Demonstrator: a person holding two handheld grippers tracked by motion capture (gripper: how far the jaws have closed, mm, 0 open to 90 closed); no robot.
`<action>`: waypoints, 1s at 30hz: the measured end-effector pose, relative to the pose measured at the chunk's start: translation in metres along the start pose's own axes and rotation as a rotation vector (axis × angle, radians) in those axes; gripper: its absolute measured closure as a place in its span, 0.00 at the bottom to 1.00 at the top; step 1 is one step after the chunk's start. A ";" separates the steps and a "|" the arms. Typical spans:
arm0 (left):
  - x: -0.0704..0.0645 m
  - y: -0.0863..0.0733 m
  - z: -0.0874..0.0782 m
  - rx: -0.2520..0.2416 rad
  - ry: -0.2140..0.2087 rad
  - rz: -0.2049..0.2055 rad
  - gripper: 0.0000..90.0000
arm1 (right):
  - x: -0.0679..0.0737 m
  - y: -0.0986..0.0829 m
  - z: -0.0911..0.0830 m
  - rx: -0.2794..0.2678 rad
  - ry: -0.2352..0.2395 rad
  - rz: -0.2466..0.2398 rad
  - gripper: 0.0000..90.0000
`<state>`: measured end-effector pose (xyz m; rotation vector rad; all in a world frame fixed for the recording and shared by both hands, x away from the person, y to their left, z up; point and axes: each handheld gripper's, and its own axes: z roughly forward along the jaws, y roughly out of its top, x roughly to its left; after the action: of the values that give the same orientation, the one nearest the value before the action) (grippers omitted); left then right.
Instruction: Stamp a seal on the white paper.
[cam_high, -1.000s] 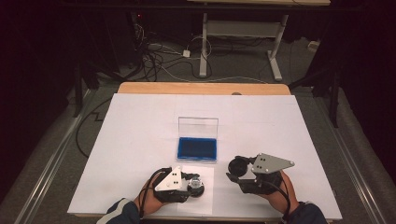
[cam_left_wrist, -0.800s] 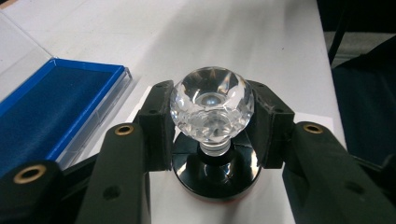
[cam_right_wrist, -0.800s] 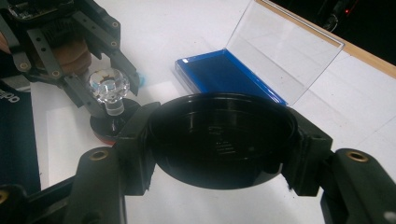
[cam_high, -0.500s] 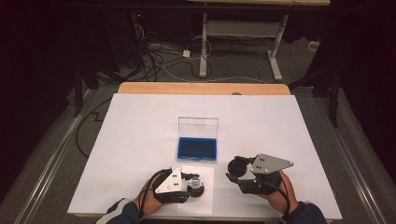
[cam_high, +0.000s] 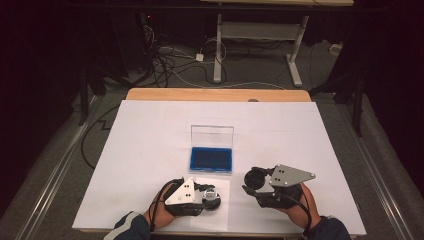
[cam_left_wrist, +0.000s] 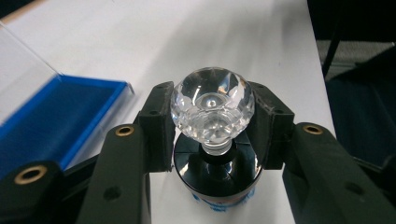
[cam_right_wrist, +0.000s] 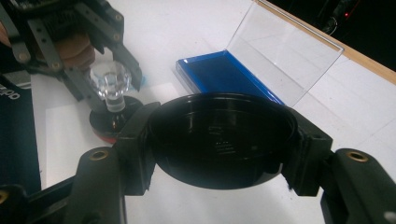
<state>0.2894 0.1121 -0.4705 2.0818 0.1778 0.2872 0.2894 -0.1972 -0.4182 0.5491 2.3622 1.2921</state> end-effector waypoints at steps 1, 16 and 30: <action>0.001 0.002 -0.002 -0.008 0.009 0.000 0.60 | 0.000 0.000 0.000 -0.001 -0.002 0.001 0.43; 0.001 0.015 -0.014 -0.028 0.052 0.033 0.60 | 0.000 0.000 0.000 -0.004 -0.005 0.007 0.43; -0.003 0.004 -0.002 0.022 0.001 0.032 0.60 | -0.001 0.000 0.000 -0.002 -0.003 0.007 0.43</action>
<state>0.2862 0.1113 -0.4667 2.1078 0.1492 0.3070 0.2897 -0.1980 -0.4183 0.5581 2.3584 1.2961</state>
